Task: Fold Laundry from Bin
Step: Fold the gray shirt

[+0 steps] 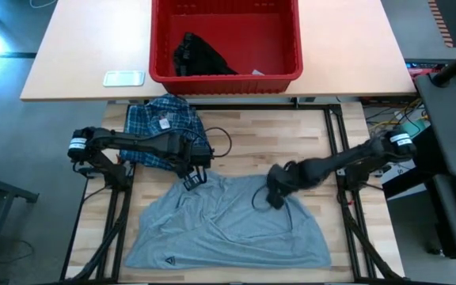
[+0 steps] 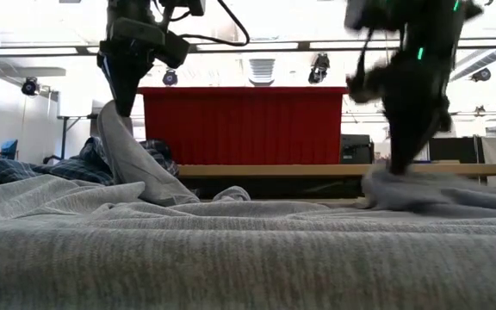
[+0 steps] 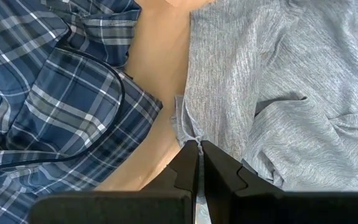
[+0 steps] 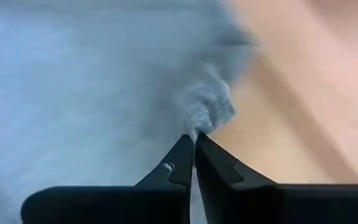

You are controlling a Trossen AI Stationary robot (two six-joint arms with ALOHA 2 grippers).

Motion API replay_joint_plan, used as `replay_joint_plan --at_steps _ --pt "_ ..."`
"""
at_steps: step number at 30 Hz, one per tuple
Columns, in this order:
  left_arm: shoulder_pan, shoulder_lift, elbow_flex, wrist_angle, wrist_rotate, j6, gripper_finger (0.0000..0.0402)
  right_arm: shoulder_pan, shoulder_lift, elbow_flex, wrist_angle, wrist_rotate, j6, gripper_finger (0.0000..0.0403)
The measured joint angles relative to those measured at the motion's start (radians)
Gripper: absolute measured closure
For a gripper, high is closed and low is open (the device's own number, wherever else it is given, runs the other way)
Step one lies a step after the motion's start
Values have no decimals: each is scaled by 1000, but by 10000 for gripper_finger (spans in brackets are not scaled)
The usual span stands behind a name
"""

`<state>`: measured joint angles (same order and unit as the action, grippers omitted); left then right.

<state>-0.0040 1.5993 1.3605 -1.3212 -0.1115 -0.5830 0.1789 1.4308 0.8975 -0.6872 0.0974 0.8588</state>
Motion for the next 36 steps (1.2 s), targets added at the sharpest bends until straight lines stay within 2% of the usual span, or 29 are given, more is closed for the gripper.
replay_joint_plan --at_steps 3,6,8,12,15,19,22,27,36 --pt "0 0 0 -1 8 -2 402 100 34 73 47 -9 -57 389" --pt "-1 0 0 -4 24 -8 401 169 91 105 102 -138 -64 366" --pt "-2 0 0 -4 33 -15 402 214 141 112 127 -238 -53 337" --pt "-9 0 0 -8 47 -41 401 294 187 123 77 -289 -28 266" --pt "-20 0 0 -10 47 -59 402 330 155 150 -5 -263 -23 215" --pt "-33 0 0 -10 46 -86 402 307 75 131 -73 -105 29 175" --pt "-42 0 0 -7 42 -101 402 225 52 69 -30 -9 69 175" --pt "-47 0 0 -6 42 -107 402 125 100 9 229 -155 -20 205" --pt "-47 0 0 -11 43 -112 401 95 206 11 255 -177 -38 260"
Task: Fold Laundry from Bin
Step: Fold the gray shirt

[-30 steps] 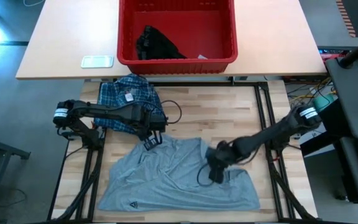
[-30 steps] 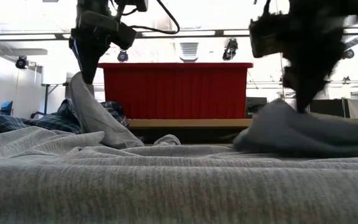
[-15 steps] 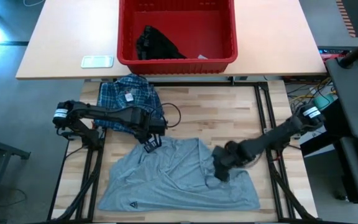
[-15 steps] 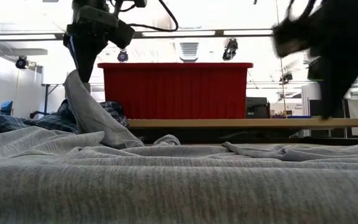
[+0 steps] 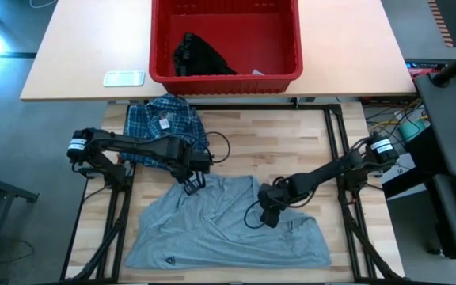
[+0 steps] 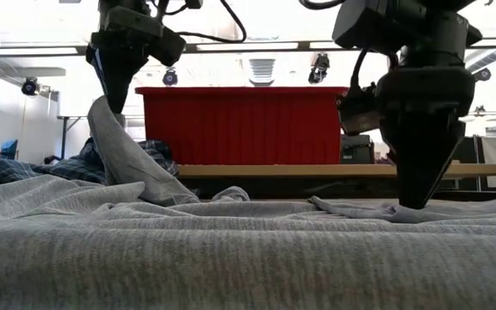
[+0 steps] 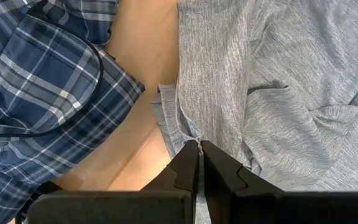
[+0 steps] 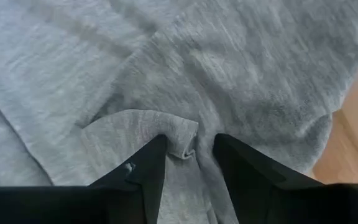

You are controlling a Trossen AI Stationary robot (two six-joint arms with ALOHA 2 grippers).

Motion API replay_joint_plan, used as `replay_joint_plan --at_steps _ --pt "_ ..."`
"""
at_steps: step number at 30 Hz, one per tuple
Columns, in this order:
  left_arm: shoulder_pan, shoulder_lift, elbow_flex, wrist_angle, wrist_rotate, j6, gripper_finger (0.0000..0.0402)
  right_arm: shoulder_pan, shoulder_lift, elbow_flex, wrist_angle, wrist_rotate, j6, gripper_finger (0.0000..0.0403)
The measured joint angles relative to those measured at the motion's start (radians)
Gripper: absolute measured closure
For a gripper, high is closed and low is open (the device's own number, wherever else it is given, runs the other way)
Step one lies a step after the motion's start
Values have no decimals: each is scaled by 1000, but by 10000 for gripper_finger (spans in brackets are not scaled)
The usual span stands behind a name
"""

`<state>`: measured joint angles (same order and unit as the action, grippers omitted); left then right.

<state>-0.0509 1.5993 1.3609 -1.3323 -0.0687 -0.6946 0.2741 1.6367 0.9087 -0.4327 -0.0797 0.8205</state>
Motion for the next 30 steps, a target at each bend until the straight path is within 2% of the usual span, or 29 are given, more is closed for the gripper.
replay_joint_plan --at_steps 5,12,20,25,30 --pt "0 0 0 0 1 0 402 0 -8 1 19 -25 -1 262" --pt "0 0 0 0 3 0 402 0 -56 18 31 -27 -9 244" --pt "0 0 0 0 3 -18 402 -2 29 20 32 -23 -1 251" --pt "0 0 0 0 3 -24 402 -2 29 21 41 0 17 280" --pt "0 0 0 -2 2 -26 402 -2 -1 20 45 30 18 359"
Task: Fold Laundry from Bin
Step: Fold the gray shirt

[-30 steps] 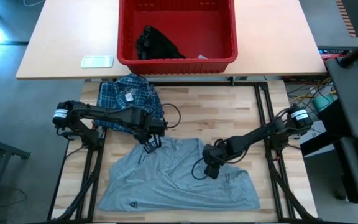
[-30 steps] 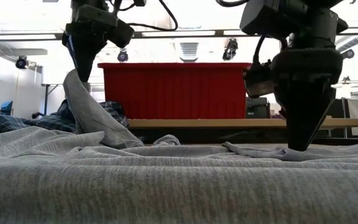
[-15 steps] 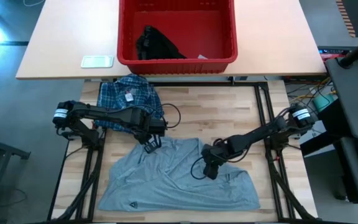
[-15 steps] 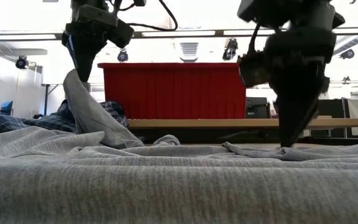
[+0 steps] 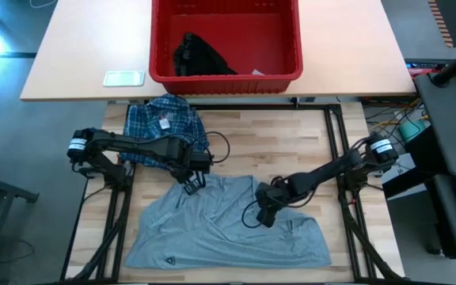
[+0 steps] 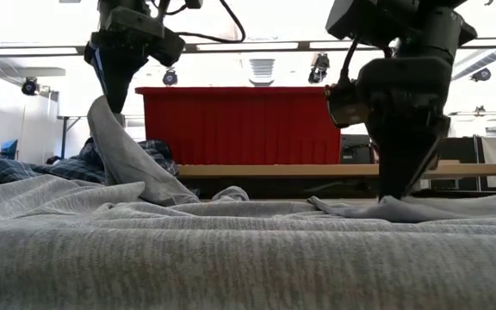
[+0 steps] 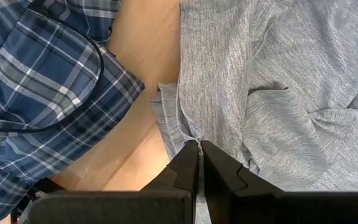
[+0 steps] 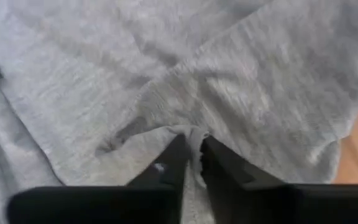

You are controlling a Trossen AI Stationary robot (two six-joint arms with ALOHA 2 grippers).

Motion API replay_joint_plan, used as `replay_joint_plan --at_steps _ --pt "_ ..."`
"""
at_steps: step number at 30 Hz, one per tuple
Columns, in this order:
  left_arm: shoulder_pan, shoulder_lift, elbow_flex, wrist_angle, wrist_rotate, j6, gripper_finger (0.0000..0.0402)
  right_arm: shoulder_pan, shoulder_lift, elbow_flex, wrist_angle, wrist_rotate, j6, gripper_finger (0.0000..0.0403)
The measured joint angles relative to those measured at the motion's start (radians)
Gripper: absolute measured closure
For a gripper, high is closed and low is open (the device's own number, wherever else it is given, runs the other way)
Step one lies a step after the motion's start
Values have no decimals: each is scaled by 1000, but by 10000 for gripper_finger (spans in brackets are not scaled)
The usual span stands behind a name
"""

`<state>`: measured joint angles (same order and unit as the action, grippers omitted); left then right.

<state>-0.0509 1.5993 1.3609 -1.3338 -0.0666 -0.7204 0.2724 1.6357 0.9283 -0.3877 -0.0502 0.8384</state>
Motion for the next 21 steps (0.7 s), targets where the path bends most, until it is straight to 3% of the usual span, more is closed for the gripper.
replay_joint_plan --at_steps 2,9,15,21 --pt "0 0 0 -3 0 0 402 0 -23 0 -5 1 11 384" --pt "-1 -6 -2 -98 -2 -36 402 0 -163 0 -188 17 37 390" --pt "-34 -83 24 -150 -20 -140 402 0 -366 0 -491 142 113 390" --pt "-6 -196 20 -130 -181 -242 402 -3 -585 0 -836 365 262 390"
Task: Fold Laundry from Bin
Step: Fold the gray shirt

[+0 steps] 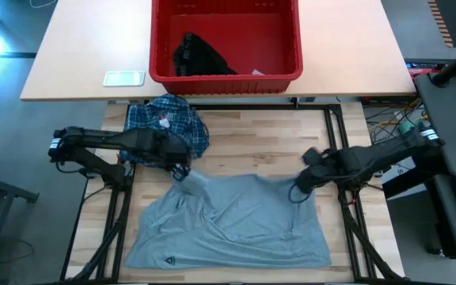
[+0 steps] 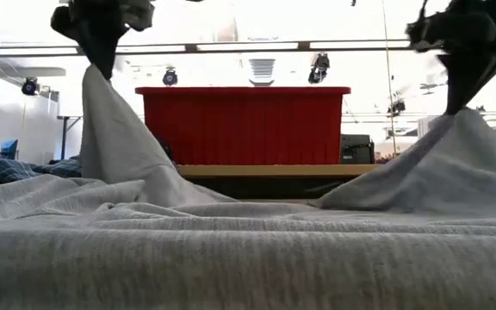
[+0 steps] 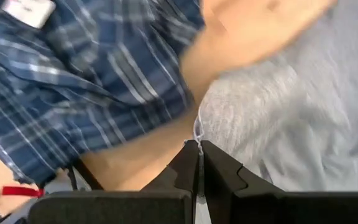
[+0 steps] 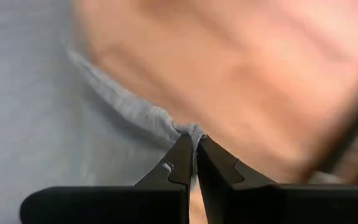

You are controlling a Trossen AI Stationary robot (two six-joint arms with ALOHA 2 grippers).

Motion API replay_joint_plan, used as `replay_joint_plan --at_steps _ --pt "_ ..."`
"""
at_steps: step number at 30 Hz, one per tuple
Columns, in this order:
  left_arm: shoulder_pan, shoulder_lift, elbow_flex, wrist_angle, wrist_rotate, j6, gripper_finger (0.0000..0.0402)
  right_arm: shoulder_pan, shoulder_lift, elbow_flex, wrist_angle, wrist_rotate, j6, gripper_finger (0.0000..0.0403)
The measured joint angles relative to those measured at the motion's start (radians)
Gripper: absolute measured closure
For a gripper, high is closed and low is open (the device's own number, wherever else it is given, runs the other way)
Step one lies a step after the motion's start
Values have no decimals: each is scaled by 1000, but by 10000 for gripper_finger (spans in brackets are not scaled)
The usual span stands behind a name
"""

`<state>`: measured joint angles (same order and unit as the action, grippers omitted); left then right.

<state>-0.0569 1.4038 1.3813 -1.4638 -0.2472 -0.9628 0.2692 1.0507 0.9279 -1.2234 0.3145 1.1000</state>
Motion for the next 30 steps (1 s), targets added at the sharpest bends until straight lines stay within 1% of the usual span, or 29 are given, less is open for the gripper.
replay_joint_plan --at_steps 3,6,9,14,16,18,20,24,27,30 --pt "47 -18 -25 27 -47 21 401 -16 -77 -2 -156 77 68 391" --pt "83 -18 -35 20 -89 53 402 -36 -131 -20 -233 126 100 391" --pt "118 -20 -40 -1 -103 63 402 -64 -169 -63 -243 137 93 391" --pt "151 -32 -67 24 -106 78 402 -101 -192 -174 -208 133 39 391" --pt "153 -30 -87 22 -94 57 402 -114 -183 -162 -175 148 -18 391" --pt "147 -35 -94 8 -47 27 402 -127 -183 -163 -162 157 -45 392" --pt "116 -47 -86 -18 7 1 402 -138 -186 -164 -157 137 -61 392" --pt "12 -85 -26 -67 58 -97 402 -138 -196 -164 -156 72 -90 392" --pt "-91 -101 5 -52 100 -182 402 -135 -198 -164 -154 7 -129 392" --pt "-202 -97 -2 -42 173 -292 402 -113 -198 -164 -149 -84 -176 392"
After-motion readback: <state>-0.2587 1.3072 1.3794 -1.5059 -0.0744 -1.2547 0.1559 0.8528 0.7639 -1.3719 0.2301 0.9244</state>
